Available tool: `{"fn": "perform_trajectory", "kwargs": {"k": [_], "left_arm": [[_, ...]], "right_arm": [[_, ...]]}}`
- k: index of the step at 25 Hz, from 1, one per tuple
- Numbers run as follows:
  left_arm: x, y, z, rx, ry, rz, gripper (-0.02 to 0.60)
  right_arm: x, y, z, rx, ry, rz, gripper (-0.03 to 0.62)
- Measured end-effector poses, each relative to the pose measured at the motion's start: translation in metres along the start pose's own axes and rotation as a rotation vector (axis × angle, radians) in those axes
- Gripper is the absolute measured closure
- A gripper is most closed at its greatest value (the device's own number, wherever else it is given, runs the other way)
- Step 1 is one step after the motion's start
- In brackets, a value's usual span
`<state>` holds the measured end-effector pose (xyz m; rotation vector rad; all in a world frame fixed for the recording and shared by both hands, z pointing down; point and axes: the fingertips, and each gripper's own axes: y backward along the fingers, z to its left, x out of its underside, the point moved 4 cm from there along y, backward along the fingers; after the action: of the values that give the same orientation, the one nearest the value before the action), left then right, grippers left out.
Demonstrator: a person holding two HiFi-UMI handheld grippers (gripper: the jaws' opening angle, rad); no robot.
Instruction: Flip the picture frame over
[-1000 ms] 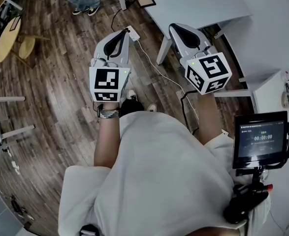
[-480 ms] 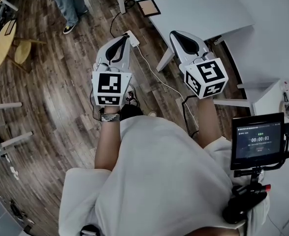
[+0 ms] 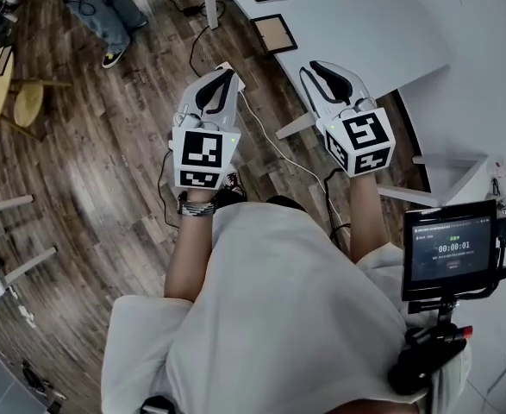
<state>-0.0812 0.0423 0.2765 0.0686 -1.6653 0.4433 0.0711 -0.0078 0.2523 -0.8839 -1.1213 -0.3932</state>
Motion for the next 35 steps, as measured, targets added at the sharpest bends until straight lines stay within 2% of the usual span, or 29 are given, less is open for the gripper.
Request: {"fn": "perform_trajectory", "kwargs": {"k": [2, 4, 8, 14, 20, 22, 26, 31, 35], "left_arm": [[0.015, -0.023, 0.03, 0.019, 0.021, 0.023, 0.58], [0.023, -0.033, 0.04, 0.03, 0.032, 0.038, 0.579], [0.029, -0.025, 0.025, 0.039, 0.046, 0.057, 0.579], [0.04, -0.007, 0.022, 0.014, 0.071, 0.093, 0.578], [0.054, 0.005, 0.027, -0.003, 0.1, 0.141, 0.578], [0.068, -0.024, 0.028, -0.012, 0.119, 0.174, 0.579], [0.114, -0.102, 0.026, -0.024, 0.156, 0.268, 0.58], [0.129, -0.1, 0.015, -0.003, 0.191, 0.296, 0.58], [0.134, -0.09, 0.007, 0.001, 0.221, 0.301, 0.58]], "right_arm": [[0.004, -0.045, -0.005, 0.004, 0.03, 0.056, 0.512], [0.014, -0.066, -0.006, -0.003, 0.041, 0.091, 0.49], [0.045, -0.064, -0.008, -0.012, 0.008, 0.144, 0.427], [0.083, -0.068, -0.011, 0.056, 0.116, 0.27, 0.4], [0.1, -0.075, -0.003, 0.071, 0.173, 0.357, 0.395], [0.118, -0.098, -0.02, 0.057, 0.197, 0.387, 0.391], [0.183, -0.166, -0.054, -0.029, 0.236, 0.456, 0.379], [0.201, -0.182, -0.044, -0.051, 0.365, 0.51, 0.366], [0.215, -0.185, -0.039, -0.059, 0.485, 0.548, 0.332]]}}
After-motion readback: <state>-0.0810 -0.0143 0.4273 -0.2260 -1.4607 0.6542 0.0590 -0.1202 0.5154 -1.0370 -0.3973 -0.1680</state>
